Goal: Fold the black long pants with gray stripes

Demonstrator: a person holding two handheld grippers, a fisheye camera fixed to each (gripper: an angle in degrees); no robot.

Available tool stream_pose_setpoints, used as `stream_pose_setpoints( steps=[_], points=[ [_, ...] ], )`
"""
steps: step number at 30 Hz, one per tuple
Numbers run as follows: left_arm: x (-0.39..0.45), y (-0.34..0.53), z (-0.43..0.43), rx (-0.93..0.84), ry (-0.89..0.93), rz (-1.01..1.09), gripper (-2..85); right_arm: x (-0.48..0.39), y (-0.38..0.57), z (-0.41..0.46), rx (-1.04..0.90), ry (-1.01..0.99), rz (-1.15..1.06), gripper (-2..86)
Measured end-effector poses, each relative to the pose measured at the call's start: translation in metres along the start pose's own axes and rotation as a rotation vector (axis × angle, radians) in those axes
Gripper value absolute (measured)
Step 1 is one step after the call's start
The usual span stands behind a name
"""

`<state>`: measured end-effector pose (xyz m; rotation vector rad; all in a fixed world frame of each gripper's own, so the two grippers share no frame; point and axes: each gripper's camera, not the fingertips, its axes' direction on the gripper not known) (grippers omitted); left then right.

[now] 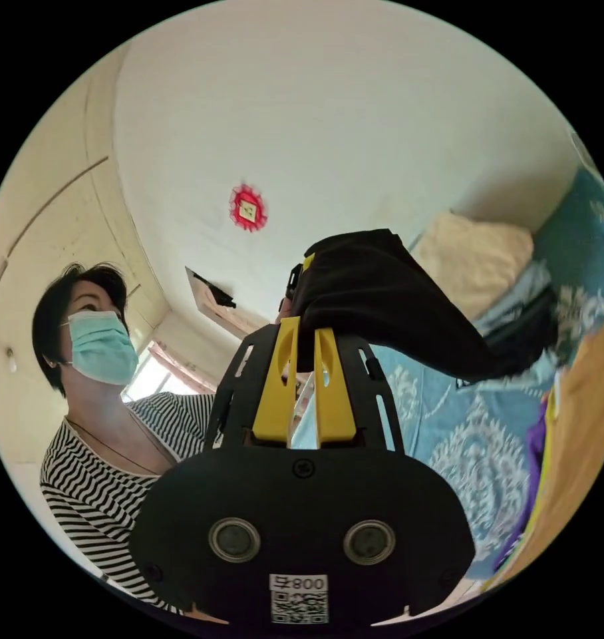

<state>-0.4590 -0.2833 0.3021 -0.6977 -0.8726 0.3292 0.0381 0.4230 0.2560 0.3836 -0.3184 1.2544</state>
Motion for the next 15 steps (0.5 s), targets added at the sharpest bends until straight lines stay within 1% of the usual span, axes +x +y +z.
stream_pose_setpoints(
  steps=[2,4,6,7,9,10,11,12,13,14,15],
  points=[
    [0.015,-0.079,0.038,-0.024,-0.022,0.077,7.3,-0.007,-0.054,-0.005,0.019,0.031,-0.060,0.4],
    [0.016,-0.126,0.059,-0.020,-0.074,0.101,7.3,-0.003,-0.101,-0.002,0.036,0.068,-0.098,0.5],
    [0.005,-0.166,0.076,-0.011,-0.112,0.113,7.3,0.026,-0.149,0.014,0.032,0.118,-0.100,0.6],
    [-0.010,-0.188,0.083,-0.004,-0.172,0.113,7.3,0.037,-0.159,0.021,0.028,0.125,-0.095,0.6],
    [-0.044,-0.214,0.091,0.000,-0.281,0.076,7.3,0.097,-0.188,0.054,-0.010,0.162,-0.023,0.7],
    [-0.075,-0.227,0.095,0.000,-0.357,0.024,7.3,0.113,-0.193,0.065,-0.027,0.182,-0.013,0.7],
    [-0.110,-0.237,0.098,-0.010,-0.425,-0.055,7.4,0.150,-0.201,0.089,-0.068,0.233,0.026,0.7],
    [-0.128,-0.242,0.100,-0.021,-0.461,-0.106,7.4,0.188,-0.206,0.114,-0.113,0.269,0.093,0.8],
    [-0.161,-0.248,0.101,-0.033,-0.532,-0.214,7.4,0.205,-0.208,0.127,-0.151,0.287,0.116,0.8],
    [-0.181,-0.254,0.103,-0.043,-0.564,-0.256,7.3,0.239,-0.210,0.151,-0.232,0.302,0.195,0.8],
    [-0.186,-0.257,0.104,-0.031,-0.549,-0.246,7.3,0.261,-0.211,0.169,-0.277,0.266,0.243,0.8]
  ],
)
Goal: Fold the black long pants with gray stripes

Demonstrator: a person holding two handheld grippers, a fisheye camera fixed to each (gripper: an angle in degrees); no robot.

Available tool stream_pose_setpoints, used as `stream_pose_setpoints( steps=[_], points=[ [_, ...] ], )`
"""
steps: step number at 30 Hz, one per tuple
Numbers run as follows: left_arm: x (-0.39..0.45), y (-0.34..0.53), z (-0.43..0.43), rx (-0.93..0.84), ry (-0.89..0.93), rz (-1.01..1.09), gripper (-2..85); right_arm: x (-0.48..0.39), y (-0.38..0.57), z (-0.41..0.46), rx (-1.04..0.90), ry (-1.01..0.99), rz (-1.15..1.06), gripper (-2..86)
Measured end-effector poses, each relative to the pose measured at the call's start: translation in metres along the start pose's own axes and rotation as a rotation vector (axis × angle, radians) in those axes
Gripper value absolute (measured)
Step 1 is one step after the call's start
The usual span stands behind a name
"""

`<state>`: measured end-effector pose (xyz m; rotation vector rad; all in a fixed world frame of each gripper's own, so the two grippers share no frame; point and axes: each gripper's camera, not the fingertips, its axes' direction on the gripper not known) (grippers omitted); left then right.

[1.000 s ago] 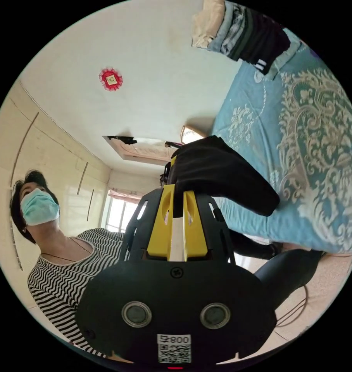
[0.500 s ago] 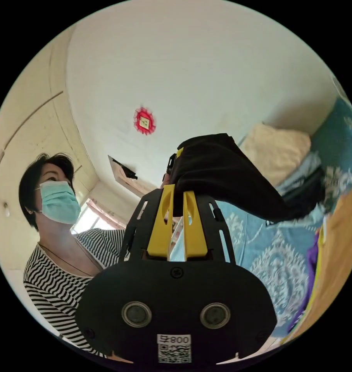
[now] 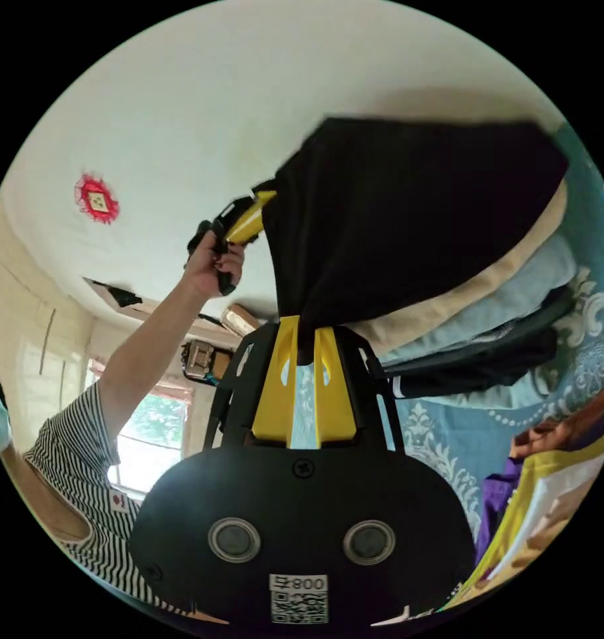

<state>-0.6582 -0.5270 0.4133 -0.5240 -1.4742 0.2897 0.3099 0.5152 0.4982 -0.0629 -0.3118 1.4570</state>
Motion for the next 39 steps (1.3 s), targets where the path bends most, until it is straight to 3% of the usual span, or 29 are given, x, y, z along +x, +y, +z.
stream_pose_setpoints(
  steps=[2,7,10,15,19,21,24,29,35,39],
  points=[
    [0.001,-0.017,0.011,0.013,0.071,0.027,7.4,0.005,-0.010,0.005,0.029,-0.030,-0.027,0.8],
    [0.032,-0.050,0.029,-0.035,0.009,0.138,7.4,-0.012,-0.050,-0.003,0.028,0.023,-0.116,1.0],
    [0.036,-0.062,0.043,-0.040,-0.031,0.122,7.6,-0.013,-0.077,0.014,-0.035,0.121,-0.142,1.1],
    [0.054,-0.057,0.041,0.008,-0.013,0.108,9.1,0.011,-0.113,0.019,-0.072,0.080,-0.100,1.0],
    [0.086,-0.028,0.018,0.198,-0.151,0.072,8.5,0.017,-0.127,0.011,-0.046,0.055,-0.056,1.2],
    [0.102,-0.014,0.017,0.245,-0.123,0.091,7.4,0.020,-0.137,0.005,-0.030,0.032,-0.029,1.7],
    [0.131,0.006,0.043,0.163,-0.048,0.147,5.4,0.017,-0.144,-0.007,0.002,0.037,-0.005,2.5],
    [0.157,0.030,0.101,-0.023,-0.353,0.198,1.0,0.015,-0.140,-0.028,0.051,0.019,0.084,3.6],
    [0.172,0.089,0.064,0.052,-0.105,0.082,0.6,-0.011,-0.105,-0.076,0.062,0.054,0.134,2.9],
    [0.180,0.157,0.039,-0.013,0.015,0.092,1.2,-0.057,-0.059,-0.124,0.066,0.147,0.105,2.5]
  ],
)
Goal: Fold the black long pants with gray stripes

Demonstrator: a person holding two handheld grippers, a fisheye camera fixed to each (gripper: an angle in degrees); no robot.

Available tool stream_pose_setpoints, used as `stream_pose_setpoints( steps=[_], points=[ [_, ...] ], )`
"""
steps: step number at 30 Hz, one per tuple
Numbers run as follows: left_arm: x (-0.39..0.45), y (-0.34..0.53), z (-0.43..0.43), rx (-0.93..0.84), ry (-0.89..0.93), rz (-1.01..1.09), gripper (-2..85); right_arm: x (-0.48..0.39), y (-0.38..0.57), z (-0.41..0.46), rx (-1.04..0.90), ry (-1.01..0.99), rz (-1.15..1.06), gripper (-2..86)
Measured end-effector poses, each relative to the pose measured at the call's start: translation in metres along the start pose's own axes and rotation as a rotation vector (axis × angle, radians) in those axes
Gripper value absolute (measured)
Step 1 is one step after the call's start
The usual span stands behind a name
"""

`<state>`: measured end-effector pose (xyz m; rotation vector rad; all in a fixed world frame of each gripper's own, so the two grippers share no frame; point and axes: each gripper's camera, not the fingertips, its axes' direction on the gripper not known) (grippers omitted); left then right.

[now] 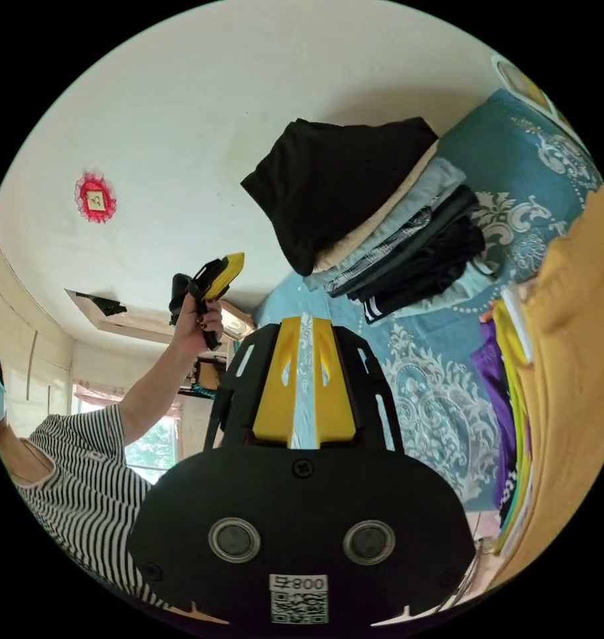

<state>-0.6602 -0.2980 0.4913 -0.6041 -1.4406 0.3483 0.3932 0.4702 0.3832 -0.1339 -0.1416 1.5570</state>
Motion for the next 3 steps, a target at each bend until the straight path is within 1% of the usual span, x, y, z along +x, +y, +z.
stream_pose_setpoints(
  steps=[1,3],
  points=[
    [0.007,0.024,-0.011,-0.002,0.021,0.020,1.4,-0.007,0.008,-0.010,0.011,0.017,-0.006,2.4],
    [0.029,0.061,-0.035,0.020,0.012,0.071,1.7,-0.052,0.038,-0.055,0.086,0.105,-0.070,2.0]
  ],
)
